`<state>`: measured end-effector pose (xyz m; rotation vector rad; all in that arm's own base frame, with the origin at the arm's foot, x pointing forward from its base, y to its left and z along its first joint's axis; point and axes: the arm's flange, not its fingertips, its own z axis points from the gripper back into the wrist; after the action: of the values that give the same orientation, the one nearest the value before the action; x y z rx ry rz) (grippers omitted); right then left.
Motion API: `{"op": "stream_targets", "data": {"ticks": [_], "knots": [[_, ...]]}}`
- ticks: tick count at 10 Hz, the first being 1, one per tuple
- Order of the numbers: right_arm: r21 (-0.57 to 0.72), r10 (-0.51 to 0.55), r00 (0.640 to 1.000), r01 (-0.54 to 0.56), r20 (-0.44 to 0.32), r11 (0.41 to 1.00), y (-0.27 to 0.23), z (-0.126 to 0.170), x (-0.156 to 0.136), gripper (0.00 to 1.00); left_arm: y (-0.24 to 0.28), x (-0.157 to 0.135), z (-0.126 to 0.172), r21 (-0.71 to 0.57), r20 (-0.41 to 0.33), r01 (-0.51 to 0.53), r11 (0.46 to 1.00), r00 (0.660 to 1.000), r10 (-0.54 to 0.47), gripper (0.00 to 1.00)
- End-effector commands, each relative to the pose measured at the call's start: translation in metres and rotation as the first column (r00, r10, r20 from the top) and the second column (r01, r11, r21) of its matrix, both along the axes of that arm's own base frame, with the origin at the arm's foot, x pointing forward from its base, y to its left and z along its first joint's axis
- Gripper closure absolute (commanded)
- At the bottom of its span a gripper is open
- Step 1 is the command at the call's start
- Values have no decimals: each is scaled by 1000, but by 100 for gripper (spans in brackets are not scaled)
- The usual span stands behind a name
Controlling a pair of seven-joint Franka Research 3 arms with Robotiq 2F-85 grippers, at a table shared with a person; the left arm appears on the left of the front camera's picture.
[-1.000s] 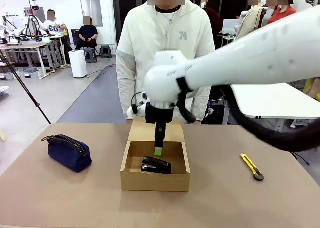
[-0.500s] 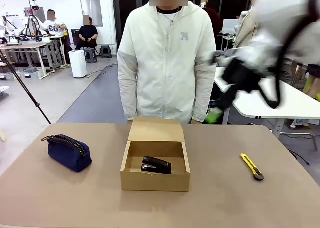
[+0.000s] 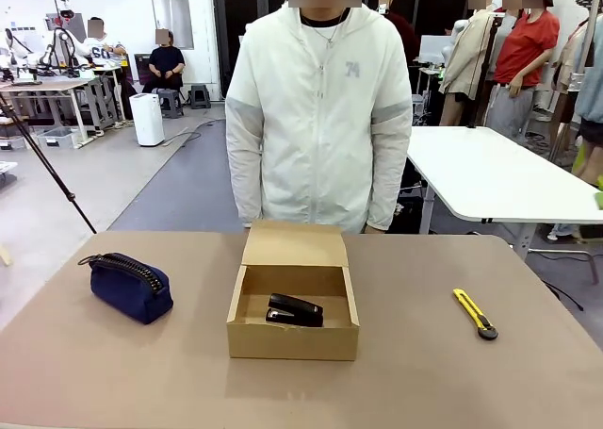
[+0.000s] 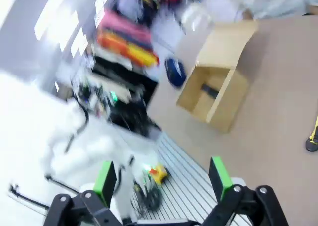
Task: Pack the items into the box.
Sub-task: Pick up the item indicated by the person and place it inside the Mailer Box.
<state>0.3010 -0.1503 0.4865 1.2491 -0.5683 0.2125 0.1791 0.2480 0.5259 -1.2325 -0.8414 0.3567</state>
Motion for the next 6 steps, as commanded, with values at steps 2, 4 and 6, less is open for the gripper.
{"op": "stream_targets", "data": {"ticks": [2, 4, 6], "knots": [[0, 0, 1000, 0, 0, 1000, 0, 0, 0, 0, 0, 1, 2, -3, 28, 0, 1000, 1000, 0, 0], [0, 0, 1000, 0, 0, 1000, 0, 0, 0, 0, 0, 1, 2, -3, 28, 0, 1000, 1000, 0, 0], [0, 0, 1000, 0, 0, 1000, 0, 0, 0, 0, 0, 1, 2, -3, 28, 0, 1000, 1000, 0, 0]]}}
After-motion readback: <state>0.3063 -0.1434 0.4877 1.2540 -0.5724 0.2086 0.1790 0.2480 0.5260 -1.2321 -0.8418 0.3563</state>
